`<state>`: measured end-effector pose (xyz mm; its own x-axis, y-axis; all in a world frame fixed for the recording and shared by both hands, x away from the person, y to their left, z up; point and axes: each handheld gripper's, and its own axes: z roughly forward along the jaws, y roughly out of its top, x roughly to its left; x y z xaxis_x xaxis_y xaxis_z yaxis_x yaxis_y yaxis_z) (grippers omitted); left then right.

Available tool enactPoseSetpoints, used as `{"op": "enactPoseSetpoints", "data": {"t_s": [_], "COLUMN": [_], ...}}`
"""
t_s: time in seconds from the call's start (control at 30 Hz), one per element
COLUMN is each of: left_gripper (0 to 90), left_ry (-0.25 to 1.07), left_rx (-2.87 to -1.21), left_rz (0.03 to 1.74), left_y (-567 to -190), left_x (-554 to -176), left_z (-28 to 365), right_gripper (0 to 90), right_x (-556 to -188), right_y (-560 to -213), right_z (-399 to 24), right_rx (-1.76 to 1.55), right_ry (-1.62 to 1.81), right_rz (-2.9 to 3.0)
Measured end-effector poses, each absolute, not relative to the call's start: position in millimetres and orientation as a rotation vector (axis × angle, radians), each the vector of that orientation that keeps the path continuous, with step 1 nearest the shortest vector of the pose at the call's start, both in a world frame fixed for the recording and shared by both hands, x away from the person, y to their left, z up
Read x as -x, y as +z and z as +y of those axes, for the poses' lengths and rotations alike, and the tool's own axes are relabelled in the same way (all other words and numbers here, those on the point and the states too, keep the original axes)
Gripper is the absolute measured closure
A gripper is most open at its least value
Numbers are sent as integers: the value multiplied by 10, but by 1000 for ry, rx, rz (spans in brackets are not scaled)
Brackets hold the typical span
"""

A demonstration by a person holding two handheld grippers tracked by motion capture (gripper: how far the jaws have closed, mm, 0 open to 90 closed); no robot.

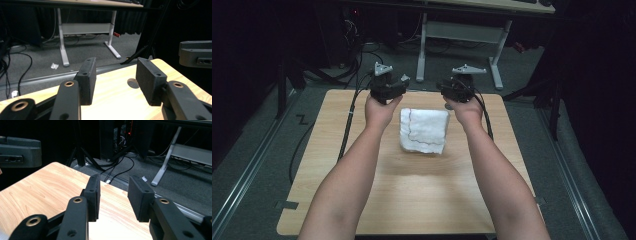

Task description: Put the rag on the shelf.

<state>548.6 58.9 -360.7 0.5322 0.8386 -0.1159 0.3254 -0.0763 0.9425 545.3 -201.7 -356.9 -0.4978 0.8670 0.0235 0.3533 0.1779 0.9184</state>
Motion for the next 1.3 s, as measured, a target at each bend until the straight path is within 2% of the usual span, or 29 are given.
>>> {"op": "enactPoseSetpoints", "data": {"t_s": [0.33,0.6,0.67,1.03,1.3], "left_gripper": [501,493,501,490,488], "left_ry": [607,567,623,580,537], "left_rx": [-1645,-1636,-1640,-1643,-1657], "left_rz": [947,927,905,860,838], "left_y": [-3584,-3608,-3622,-3762,-4024], "left_x": [-5221,-5002,-4854,-4360,-3998], "left_z": [649,794,832,922,1061], "right_gripper": [605,576,558,501,481], "right_x": [-5205,-4867,-4777,-4315,-3952], "right_y": [-3513,-3500,-3517,-3725,-3928], "right_z": [-1980,-1947,-1952,-2028,-2181], "right_rx": [-1059,-1005,-1005,-955,-934], "right_ry": [1297,1330,1341,1300,1267], "right_rz": [1941,1957,1960,1935,1926]}}
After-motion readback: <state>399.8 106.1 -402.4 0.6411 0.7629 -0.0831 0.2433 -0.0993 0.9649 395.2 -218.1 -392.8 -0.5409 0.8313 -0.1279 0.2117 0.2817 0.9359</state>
